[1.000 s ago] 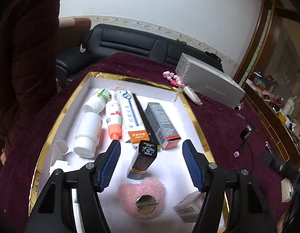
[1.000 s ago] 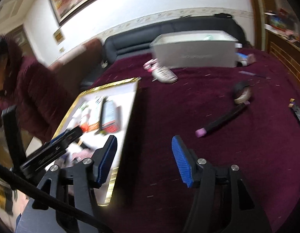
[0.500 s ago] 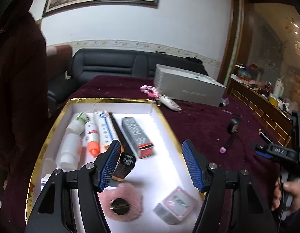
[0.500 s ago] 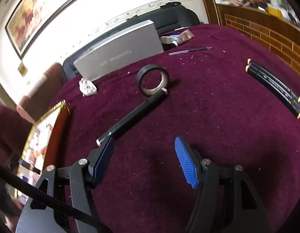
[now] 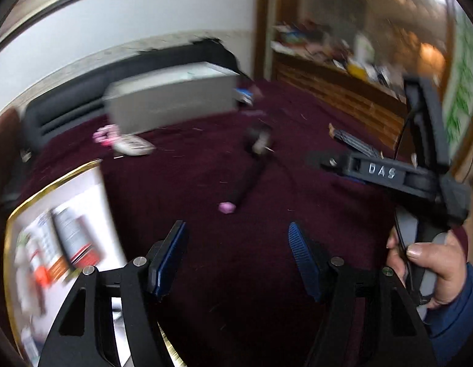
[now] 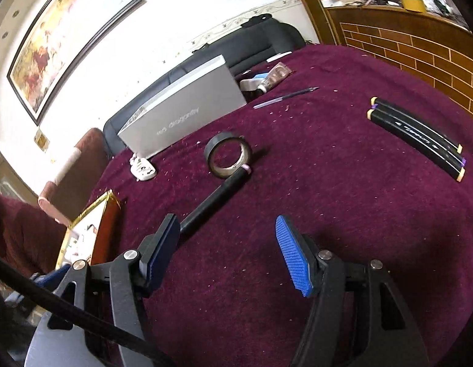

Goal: Organize objects
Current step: 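Grasp the black pink-capped marker with the left gripper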

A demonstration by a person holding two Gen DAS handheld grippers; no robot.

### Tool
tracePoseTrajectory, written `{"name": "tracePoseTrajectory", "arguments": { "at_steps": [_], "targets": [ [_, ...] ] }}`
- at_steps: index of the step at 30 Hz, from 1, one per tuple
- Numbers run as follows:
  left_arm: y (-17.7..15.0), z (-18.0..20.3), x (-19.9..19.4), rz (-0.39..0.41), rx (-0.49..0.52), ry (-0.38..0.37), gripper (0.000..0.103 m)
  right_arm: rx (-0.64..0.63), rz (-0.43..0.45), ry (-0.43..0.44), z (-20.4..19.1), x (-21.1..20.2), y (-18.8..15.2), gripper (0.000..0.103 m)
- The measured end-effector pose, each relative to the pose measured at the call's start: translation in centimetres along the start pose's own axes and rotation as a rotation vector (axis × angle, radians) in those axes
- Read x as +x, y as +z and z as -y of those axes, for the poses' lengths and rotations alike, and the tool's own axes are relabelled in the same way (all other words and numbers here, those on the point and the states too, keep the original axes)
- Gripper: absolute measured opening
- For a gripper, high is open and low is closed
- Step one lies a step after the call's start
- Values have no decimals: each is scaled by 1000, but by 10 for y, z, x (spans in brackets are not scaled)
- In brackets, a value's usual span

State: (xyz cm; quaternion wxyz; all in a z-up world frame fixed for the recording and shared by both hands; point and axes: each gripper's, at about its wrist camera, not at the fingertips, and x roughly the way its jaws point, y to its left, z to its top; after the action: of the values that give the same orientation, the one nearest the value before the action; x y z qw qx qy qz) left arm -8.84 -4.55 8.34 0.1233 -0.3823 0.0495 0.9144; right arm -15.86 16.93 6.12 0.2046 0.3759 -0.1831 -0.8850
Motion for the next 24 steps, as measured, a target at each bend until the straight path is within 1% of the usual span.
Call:
{"name": "tracePoseTrajectory", "arguments": {
  "at_steps": [1,3,7,8,12,15,18,20,21,22,23,24],
  "targets": [
    [6,7,13,-28,25,17,61,5,-1,3,1,0,1,65],
    [17,10,34,-73,26,13,61,21,5,6,6,-1,4,65],
    [30,8,55,-99,9,-7,61,56,10,10,16,-3,10,65],
    [32,8,58,-98,12,2,61,65,8,14,18,-3,11,65],
    [42,15,76,-115,35,-1,61,93,7,26,22,-3,13,65],
    [51,15,95,-141,55,20,61,101,9,33,22,-3,13,65],
    [56,17,118,-199,74,10,61,116,12,40,24,-4,14,65],
    [58,20,131,-215,89,14,61,122,17,37,25,-4,15,65],
    [58,22,135,-217,94,13,60,122,19,33,25,-4,15,65],
    [57,22,140,-218,82,18,47,120,21,28,25,-3,14,65],
    [57,21,143,-232,64,21,37,116,22,21,25,-2,14,65],
    [58,19,144,-224,38,20,31,115,24,14,25,-2,14,65]
  ]
}}
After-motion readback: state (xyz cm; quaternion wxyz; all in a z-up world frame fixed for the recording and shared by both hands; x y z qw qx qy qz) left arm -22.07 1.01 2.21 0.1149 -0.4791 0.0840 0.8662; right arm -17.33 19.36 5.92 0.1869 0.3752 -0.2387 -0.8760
